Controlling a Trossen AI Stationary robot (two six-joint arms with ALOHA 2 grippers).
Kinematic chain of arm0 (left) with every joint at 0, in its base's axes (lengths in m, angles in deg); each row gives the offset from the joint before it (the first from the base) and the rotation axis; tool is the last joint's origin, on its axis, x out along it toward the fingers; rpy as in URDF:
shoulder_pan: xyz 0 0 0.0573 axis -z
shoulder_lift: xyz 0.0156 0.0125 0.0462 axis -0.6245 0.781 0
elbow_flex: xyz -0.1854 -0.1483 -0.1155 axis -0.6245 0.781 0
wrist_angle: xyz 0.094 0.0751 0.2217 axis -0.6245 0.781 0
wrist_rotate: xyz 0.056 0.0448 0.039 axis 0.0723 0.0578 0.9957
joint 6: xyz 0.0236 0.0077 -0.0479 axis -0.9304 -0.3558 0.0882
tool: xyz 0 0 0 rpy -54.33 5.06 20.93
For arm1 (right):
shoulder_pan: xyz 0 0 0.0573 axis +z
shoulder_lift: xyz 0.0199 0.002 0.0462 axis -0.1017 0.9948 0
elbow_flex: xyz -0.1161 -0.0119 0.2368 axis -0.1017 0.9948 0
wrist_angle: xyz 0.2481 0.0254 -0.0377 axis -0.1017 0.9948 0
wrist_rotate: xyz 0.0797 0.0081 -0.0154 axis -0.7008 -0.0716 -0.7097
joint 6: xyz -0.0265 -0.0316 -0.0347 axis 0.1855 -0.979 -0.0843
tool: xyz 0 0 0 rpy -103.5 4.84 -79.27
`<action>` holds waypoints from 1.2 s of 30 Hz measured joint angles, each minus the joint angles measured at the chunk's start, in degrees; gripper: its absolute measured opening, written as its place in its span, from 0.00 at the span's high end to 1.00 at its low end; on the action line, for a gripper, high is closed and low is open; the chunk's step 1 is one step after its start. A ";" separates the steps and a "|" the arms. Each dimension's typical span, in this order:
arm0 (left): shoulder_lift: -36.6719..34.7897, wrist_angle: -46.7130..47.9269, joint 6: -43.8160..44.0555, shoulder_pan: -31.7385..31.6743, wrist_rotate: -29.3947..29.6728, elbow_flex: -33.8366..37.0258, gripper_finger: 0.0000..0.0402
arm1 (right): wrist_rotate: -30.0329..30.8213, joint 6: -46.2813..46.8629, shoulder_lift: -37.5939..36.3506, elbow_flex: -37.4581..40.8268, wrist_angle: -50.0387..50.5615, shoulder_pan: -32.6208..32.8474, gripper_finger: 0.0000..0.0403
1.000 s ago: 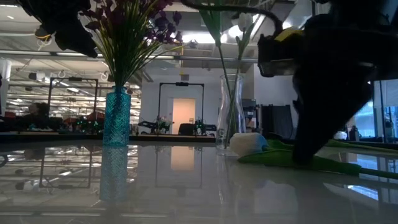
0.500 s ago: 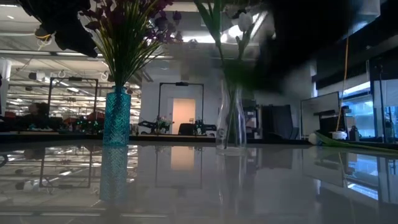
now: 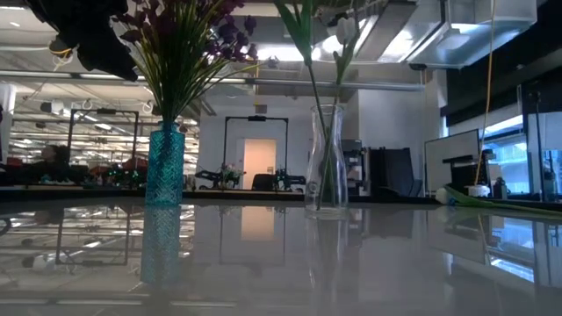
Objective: Sort flowers into vase by color
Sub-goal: Put the bottom white tulip into the transparent flower vase
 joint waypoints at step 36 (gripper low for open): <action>0.01 0.00 -0.01 0.02 0.00 0.00 0.47 | 4.26 8.97 -1.29 19.56 -18.31 -21.44 0.97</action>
